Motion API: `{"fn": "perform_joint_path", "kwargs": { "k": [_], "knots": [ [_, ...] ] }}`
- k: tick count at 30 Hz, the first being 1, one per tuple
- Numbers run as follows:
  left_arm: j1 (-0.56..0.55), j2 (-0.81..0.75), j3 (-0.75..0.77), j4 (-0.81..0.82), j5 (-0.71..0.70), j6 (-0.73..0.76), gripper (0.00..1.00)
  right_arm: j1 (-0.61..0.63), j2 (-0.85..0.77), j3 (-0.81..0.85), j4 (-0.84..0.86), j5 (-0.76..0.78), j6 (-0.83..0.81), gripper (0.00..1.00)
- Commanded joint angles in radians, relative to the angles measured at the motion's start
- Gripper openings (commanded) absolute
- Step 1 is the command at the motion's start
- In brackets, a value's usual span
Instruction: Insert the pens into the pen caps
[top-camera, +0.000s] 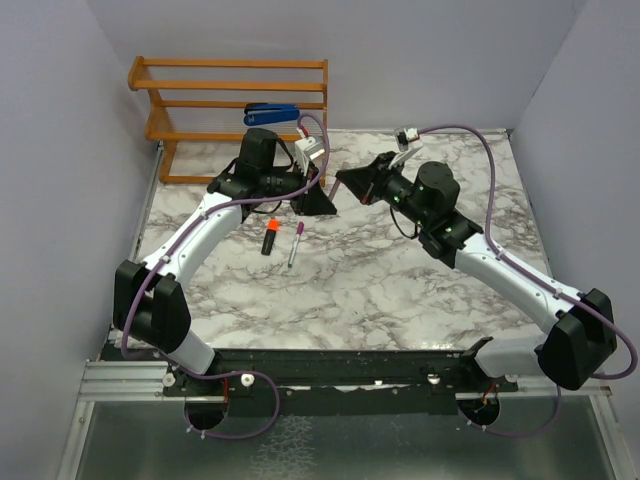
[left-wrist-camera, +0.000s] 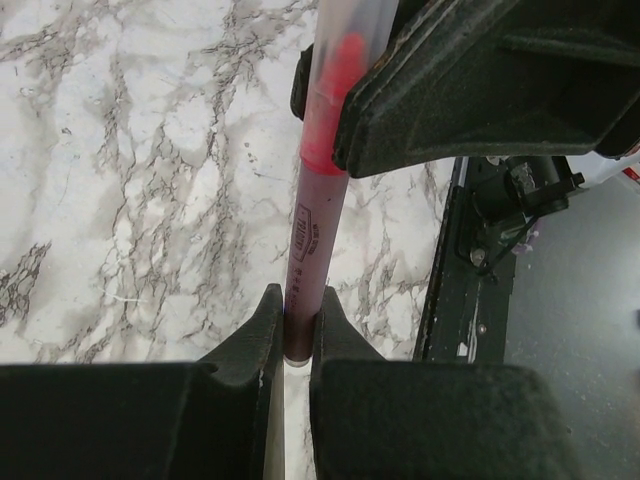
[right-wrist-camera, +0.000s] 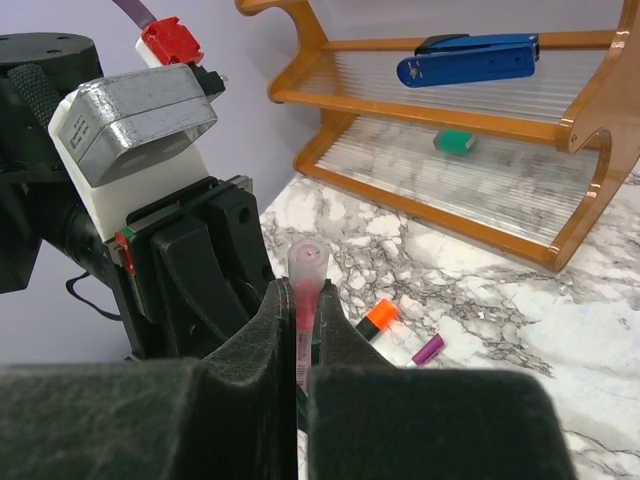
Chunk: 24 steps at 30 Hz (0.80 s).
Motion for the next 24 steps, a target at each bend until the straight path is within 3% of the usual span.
{"fn": "perform_joint_path", "kwargs": {
  "k": [1, 15, 24],
  "knots": [
    [0.061, -0.029, 0.178, 0.410, -0.176, -0.041, 0.00, 0.141, 0.076, -0.138, -0.504, -0.437, 0.003, 0.00],
    [0.072, -0.023, 0.183, 0.417, -0.185, -0.048, 0.00, 0.155, 0.073, -0.176, -0.477, -0.453, 0.030, 0.00],
    [0.074, -0.134, -0.100, 0.346, -0.298, 0.028, 0.00, 0.153, 0.064, -0.019, -0.540, -0.221, -0.030, 0.00]
  ]
}}
